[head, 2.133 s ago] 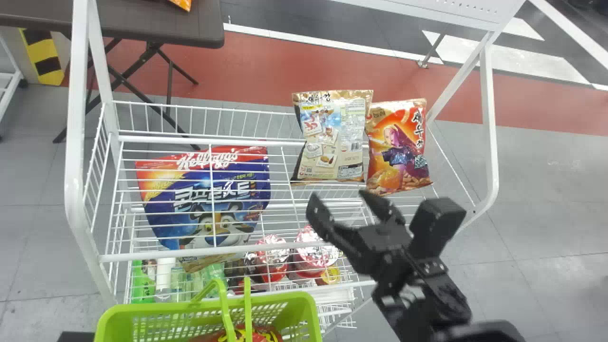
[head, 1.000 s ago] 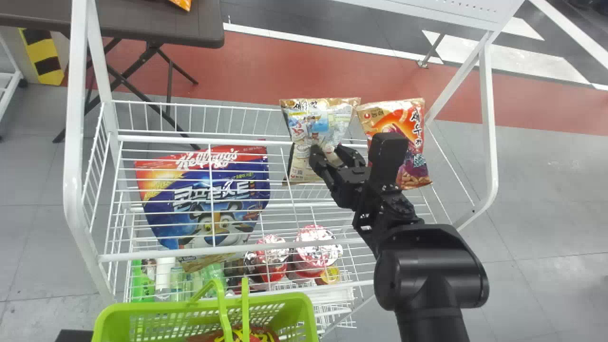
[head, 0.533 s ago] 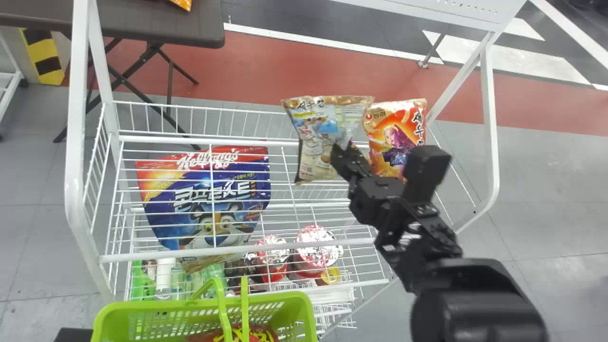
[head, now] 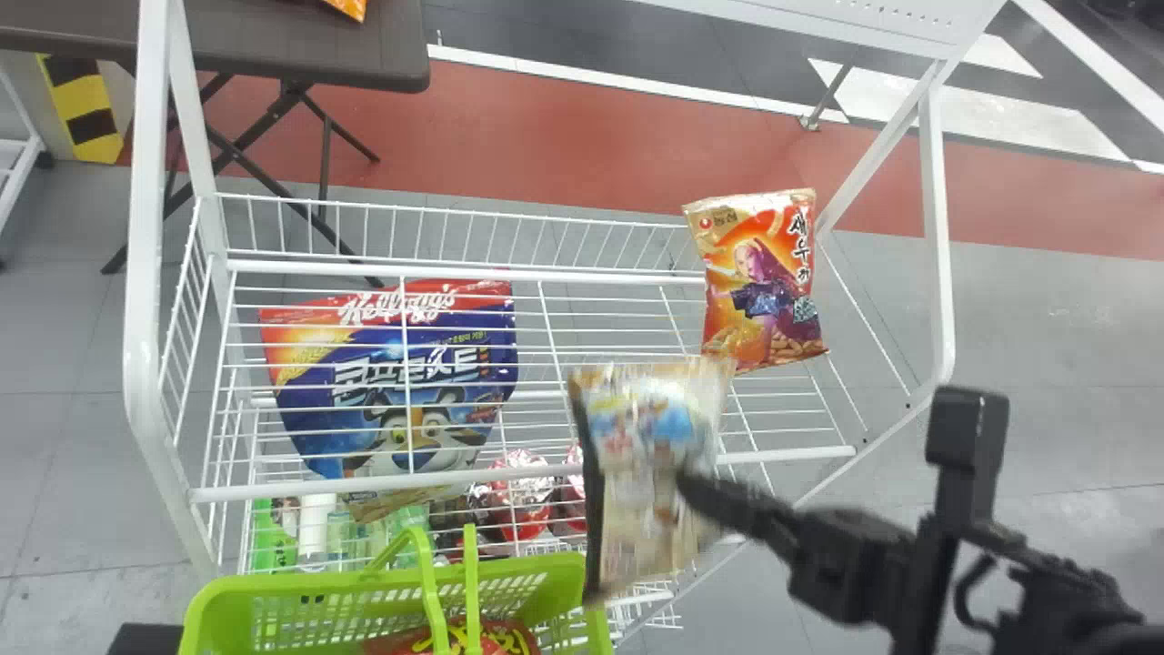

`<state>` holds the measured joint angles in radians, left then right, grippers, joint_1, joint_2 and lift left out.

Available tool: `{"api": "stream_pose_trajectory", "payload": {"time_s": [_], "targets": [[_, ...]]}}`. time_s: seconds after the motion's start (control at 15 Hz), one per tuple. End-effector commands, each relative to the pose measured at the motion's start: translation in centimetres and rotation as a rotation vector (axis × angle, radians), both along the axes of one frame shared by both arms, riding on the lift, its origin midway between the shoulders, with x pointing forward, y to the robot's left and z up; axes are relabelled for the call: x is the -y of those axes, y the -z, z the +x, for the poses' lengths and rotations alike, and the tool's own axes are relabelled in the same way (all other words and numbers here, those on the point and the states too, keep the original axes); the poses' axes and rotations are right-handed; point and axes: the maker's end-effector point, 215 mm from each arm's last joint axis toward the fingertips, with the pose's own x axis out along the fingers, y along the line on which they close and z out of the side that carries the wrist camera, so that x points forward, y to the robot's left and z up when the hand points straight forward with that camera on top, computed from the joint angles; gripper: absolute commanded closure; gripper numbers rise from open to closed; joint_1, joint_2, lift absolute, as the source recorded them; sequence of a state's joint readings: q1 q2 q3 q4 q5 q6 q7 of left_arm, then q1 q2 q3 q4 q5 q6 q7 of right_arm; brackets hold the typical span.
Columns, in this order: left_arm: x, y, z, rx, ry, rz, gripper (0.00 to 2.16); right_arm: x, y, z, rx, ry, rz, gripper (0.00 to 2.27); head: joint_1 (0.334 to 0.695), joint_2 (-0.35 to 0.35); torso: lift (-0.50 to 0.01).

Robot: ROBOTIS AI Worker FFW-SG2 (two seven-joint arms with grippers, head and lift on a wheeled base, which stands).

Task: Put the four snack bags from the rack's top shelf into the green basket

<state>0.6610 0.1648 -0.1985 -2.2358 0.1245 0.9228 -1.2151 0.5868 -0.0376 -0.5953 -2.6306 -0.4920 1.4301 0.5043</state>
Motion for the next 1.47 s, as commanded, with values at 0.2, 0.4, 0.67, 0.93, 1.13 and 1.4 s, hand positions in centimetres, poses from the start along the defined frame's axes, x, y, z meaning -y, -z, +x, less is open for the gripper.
{"api": "stream_pose_trajectory", "payload": {"time_s": [0.2, 0.4, 0.67, 0.93, 1.13, 1.4], "targets": [[0.6, 0.1, -0.2, 0.001, 0.007, 0.004, 1.9, -0.6, -0.6, -3.6, -0.081, -0.013, 0.128, 2.11, 0.695, -0.35, 0.0], [0.7, -0.1, -0.3, 0.005, 0.009, 0.0, 1.9, -3.8, 1.2, -5.5, -0.147, -0.061, 0.188, 2.11, 0.695, -0.35, 0.0], [0.8, -0.2, -0.5, 0.006, 0.01, -0.002, 1.9, -7.4, 4.2, -8.7, -0.258, -0.118, 0.24, 2.11, 0.695, -0.35, 0.0], [0.9, -0.5, -0.1, 0.027, 0.009, -0.005, 1.9, -9.8, 6.8, -11.8, -0.359, -0.183, 0.237, 2.11, 0.695, -0.35, 0.0], [1.1, -0.7, -0.1, 0.031, 0.013, -0.008, 1.9, -13.0, 7.8, -13.8, -0.411, -0.266, 0.264, 2.11, 0.695, -0.35, 0.0], [1.4, -0.9, -0.5, 0.031, 0.022, -0.012, 1.9, -16.2, 7.3, -13.1, -0.405, -0.32, 0.35, 2.11, 0.695, -0.35, 0.0]]}}
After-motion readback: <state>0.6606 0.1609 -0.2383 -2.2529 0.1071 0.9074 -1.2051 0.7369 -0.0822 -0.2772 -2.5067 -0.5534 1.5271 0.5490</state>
